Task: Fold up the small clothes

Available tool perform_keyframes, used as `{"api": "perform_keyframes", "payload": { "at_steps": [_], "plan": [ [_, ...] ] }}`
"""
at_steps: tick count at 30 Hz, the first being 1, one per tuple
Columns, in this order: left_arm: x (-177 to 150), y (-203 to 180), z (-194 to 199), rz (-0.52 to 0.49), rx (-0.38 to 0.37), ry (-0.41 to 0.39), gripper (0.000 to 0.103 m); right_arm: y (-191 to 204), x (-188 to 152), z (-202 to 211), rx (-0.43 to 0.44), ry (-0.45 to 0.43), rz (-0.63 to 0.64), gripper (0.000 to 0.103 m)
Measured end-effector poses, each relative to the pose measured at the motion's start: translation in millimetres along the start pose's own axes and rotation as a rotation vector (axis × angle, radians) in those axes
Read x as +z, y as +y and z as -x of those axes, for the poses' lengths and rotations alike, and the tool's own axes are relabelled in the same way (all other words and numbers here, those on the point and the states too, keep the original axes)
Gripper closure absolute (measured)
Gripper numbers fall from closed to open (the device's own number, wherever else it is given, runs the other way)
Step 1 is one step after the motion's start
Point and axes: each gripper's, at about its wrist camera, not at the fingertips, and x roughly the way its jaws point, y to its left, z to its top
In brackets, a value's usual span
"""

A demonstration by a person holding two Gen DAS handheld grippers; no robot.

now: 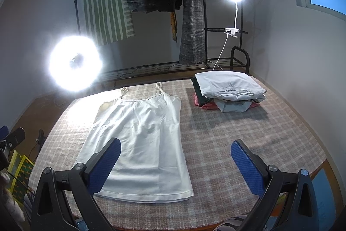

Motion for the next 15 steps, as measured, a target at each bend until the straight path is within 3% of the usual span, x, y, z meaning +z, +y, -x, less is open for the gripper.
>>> {"api": "perform_keyframes", "payload": {
  "at_steps": [15],
  "plan": [
    [3.8, -2.9, 0.3, 0.001, -0.008, 0.000, 0.000, 3.6, 2.4, 3.6, -0.006, -0.005, 0.019, 0.000]
  ]
}}
